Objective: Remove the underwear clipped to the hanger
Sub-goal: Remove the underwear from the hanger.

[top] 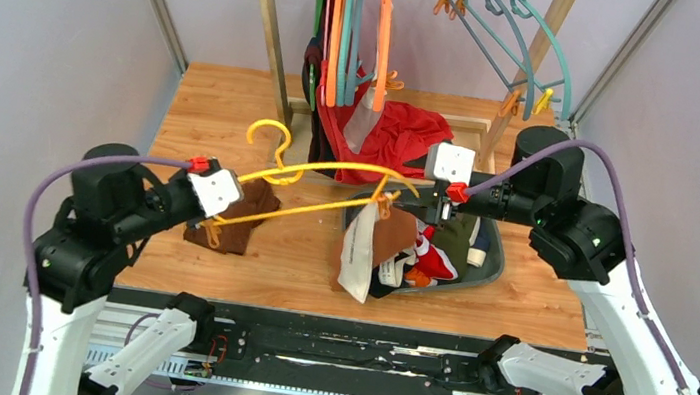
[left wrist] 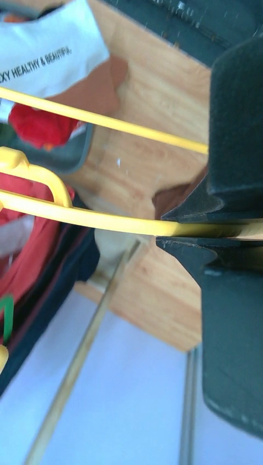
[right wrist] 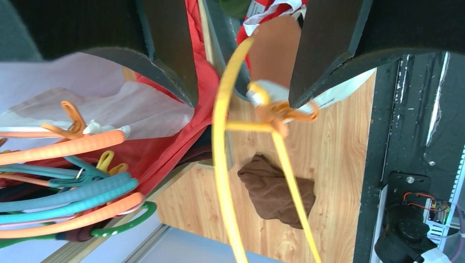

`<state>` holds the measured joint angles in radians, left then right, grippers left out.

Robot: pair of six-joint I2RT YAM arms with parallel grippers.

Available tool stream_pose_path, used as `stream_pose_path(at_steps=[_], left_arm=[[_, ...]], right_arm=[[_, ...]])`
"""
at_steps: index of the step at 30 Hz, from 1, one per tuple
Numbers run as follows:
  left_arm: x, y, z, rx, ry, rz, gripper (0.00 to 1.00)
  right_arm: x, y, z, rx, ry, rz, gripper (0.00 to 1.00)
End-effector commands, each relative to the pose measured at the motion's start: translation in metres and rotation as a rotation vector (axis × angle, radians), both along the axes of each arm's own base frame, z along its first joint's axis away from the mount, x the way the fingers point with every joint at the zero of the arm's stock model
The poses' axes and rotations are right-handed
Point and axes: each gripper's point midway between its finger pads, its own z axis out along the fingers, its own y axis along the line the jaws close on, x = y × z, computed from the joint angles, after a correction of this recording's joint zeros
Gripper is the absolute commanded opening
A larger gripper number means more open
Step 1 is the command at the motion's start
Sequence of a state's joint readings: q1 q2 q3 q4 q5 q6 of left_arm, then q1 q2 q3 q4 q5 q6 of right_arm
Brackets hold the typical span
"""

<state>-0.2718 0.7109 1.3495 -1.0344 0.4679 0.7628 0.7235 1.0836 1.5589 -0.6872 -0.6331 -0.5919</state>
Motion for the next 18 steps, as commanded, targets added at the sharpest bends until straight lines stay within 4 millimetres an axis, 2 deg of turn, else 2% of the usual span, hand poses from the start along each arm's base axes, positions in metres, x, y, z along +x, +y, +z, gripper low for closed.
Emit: stream_pose_path(at_steps=[1, 5, 10, 14, 18], left_arm=[[0.004, 0.035, 0.051, 0.019, -0.16, 0.19, 0.0], [-0.001, 0.056, 0.087, 0.034, -0.263, 0.29, 0.0], [-0.006, 0.068, 0.111, 0.073, -0.303, 0.324, 0.0], [-0.009, 0.063, 0.109, 0.093, -0.276, 0.284, 0.0], [-0.005, 0.051, 0.086, 0.108, -0.199, 0.222, 0.0]], right_arm=[[0.001, -0.014, 0.016, -0.005, -0.05, -0.045, 0.63], [-0.003, -0.02, 0.024, 0.005, -0.071, -0.058, 0.63], [-0.006, -0.023, 0.024, 0.004, -0.075, -0.056, 0.63], [-0.005, -0.022, 0.018, -0.009, -0.069, -0.051, 0.63], [-0.004, -0.018, 0.011, -0.024, -0.065, -0.036, 0.63]])
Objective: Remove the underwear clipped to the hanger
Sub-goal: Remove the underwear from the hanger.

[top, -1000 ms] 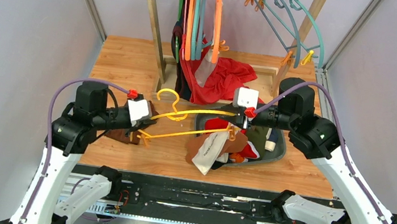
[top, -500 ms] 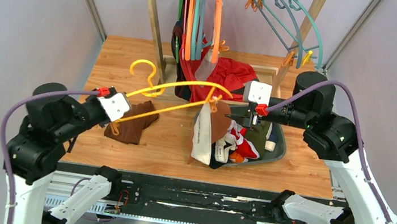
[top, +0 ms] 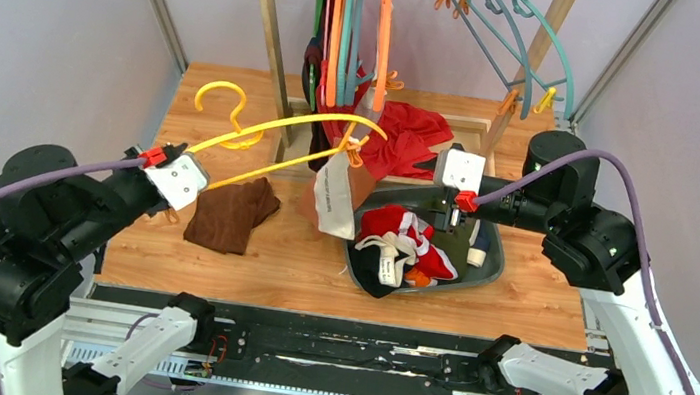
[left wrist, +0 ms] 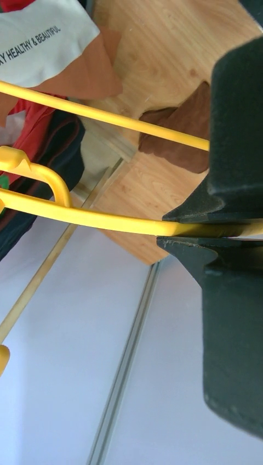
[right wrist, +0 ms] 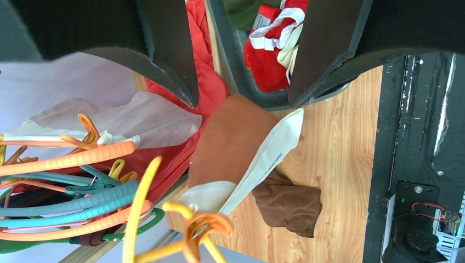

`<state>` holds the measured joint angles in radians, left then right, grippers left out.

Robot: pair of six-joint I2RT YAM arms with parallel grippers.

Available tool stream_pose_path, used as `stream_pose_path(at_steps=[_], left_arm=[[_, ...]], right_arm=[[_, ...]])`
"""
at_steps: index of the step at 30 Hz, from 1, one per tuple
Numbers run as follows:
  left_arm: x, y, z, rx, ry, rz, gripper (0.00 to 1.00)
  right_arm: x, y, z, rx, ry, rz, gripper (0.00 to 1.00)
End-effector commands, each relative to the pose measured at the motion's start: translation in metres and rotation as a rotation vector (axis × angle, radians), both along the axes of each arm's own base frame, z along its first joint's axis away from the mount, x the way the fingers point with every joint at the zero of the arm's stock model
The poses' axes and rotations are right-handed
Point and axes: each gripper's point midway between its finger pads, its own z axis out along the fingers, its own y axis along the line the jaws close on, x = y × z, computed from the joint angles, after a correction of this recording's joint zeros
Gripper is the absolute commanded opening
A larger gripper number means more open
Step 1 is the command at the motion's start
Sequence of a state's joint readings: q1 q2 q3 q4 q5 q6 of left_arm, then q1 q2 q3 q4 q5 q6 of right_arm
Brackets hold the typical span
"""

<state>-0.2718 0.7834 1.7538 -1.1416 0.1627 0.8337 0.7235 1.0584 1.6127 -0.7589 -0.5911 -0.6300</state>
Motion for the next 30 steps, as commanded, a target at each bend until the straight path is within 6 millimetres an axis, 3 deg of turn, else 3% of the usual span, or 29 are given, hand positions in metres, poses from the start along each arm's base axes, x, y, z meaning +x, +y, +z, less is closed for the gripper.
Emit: stream_pose_path(at_steps=[1, 7, 11, 21, 30], left_arm=[[0.009, -0.013, -0.029, 0.024, 0.109, -0.06, 0.0], [0.02, -0.033, -0.079, 0.005, 0.279, -0.127, 0.0], [0.015, -0.046, -0.098, -0.028, 0.348, -0.19, 0.0], [0.012, -0.059, -0.116, -0.06, 0.423, -0.248, 0.0], [0.012, -0.061, -0.126, -0.051, 0.446, -0.269, 0.0]], right_arm=[[0.002, 0.0, -0.003, -0.017, -0.014, 0.003, 0.63], [0.003, 0.012, -0.024, -0.069, 0.003, 0.049, 0.62], [-0.002, 0.022, -0.048, -0.144, -0.013, 0.111, 0.6], [-0.013, 0.034, -0.092, -0.308, -0.056, 0.196, 0.59], [-0.007, 0.041, -0.099, -0.342, -0.081, 0.178, 0.58]])
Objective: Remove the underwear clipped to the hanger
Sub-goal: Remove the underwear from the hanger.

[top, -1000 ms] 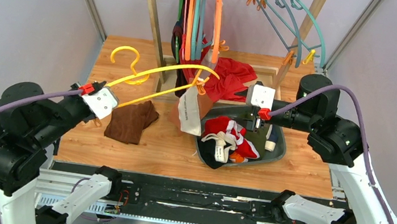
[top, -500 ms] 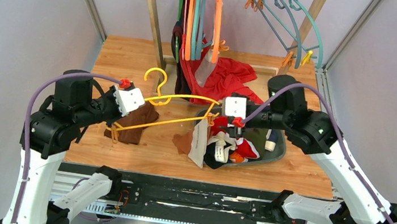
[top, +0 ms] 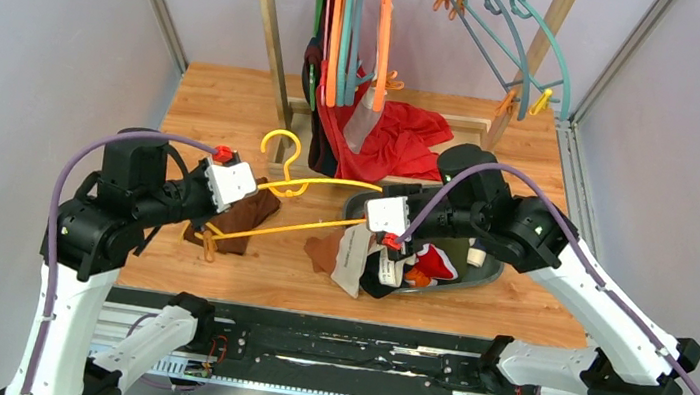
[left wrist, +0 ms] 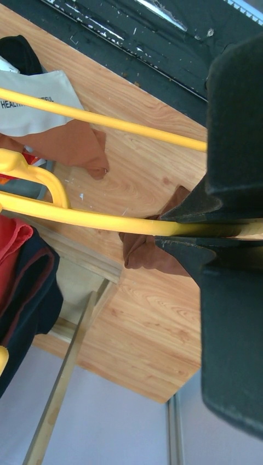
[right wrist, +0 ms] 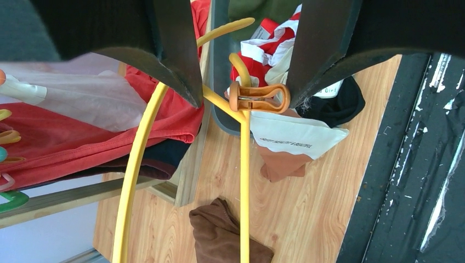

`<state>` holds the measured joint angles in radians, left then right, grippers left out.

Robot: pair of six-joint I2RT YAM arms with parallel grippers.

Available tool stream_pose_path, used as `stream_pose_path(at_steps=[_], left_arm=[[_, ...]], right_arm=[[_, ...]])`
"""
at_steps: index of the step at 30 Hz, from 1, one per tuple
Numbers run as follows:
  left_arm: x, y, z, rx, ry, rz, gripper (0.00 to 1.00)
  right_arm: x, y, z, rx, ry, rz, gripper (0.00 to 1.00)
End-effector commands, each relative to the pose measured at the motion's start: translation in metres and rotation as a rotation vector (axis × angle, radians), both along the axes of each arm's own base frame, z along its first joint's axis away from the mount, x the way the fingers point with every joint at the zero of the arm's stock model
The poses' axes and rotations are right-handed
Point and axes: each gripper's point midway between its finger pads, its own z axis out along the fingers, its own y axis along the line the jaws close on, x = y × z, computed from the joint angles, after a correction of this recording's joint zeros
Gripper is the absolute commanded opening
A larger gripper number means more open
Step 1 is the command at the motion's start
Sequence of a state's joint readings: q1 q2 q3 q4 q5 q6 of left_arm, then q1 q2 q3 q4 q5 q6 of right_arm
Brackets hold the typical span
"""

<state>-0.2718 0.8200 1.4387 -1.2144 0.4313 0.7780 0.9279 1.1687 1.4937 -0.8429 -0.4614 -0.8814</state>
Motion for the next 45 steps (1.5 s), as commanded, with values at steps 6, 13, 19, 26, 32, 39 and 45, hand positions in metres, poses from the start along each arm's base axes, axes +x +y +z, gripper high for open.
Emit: stream_pose_path(at_steps=[6, 13, 19, 26, 32, 39, 45], left_arm=[[0.001, -0.007, 0.003, -0.032, -0.012, -0.028, 0.0], [0.004, -0.007, 0.005, -0.03, -0.01, -0.022, 0.0], [0.008, -0.006, 0.004, -0.026, -0.005, -0.007, 0.0], [0.01, -0.005, 0.004, -0.023, -0.011, 0.002, 0.0], [0.009, -0.005, 0.006, -0.023, -0.02, 0.0, 0.0], [0.005, -0.005, 0.01, -0.03, -0.036, -0.011, 0.0], [0.001, -0.007, 0.015, -0.045, -0.053, -0.026, 0.0]], right_arm=[[0.001, 0.003, -0.012, -0.037, -0.016, 0.007, 0.55], [-0.004, 0.003, -0.015, -0.037, 0.001, 0.026, 0.48], [-0.009, 0.003, -0.017, -0.035, 0.014, 0.042, 0.4], [-0.007, 0.001, -0.016, -0.028, -0.001, 0.031, 0.25], [-0.006, 0.0, -0.019, -0.032, -0.006, 0.025, 0.1], [-0.007, 0.001, -0.017, -0.025, -0.002, 0.03, 0.01], [-0.005, 0.0, -0.016, -0.024, -0.012, 0.02, 0.0]])
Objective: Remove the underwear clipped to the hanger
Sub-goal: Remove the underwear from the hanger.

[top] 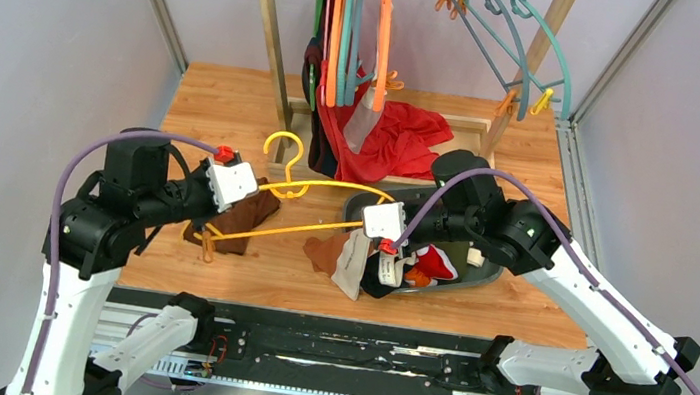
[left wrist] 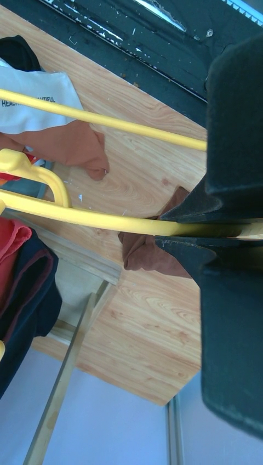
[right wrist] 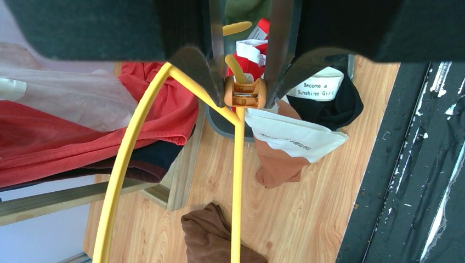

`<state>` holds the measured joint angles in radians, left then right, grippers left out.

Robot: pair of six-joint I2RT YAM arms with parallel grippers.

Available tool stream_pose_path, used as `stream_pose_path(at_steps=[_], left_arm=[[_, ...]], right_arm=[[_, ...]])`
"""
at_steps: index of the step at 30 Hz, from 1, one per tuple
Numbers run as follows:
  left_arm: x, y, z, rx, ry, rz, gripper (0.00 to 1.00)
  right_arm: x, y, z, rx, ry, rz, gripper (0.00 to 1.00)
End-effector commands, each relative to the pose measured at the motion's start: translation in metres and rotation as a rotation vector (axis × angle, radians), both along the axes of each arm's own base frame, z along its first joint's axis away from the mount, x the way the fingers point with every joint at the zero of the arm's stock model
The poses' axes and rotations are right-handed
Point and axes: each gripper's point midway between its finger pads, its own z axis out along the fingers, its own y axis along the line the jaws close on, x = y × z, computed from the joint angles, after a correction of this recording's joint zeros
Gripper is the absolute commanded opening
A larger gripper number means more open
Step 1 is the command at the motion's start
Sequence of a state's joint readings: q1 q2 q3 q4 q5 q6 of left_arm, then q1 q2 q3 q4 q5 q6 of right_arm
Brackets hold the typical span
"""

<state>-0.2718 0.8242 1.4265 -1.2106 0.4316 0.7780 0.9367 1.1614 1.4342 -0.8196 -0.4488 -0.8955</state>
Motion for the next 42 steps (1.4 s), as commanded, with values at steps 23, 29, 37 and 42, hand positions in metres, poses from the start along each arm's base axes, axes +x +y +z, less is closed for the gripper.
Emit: stream_pose_path(at_steps=[23, 29, 37, 42], left_arm=[[0.002, -0.002, 0.036, -0.033, -0.119, -0.01, 0.0], [0.0, -0.007, 0.034, -0.049, -0.106, -0.034, 0.0], [0.005, -0.016, 0.017, -0.066, -0.036, -0.064, 0.0], [0.005, -0.016, 0.024, -0.07, -0.059, -0.061, 0.0]], right_arm=[[0.0, -0.003, 0.009, 0.028, -0.001, -0.032, 0.23], [0.001, -0.002, 0.015, 0.039, 0.0, -0.041, 0.01], [0.01, -0.007, 0.027, 0.029, -0.035, -0.088, 0.01], [0.014, -0.011, 0.018, 0.0, -0.047, -0.107, 0.0]])
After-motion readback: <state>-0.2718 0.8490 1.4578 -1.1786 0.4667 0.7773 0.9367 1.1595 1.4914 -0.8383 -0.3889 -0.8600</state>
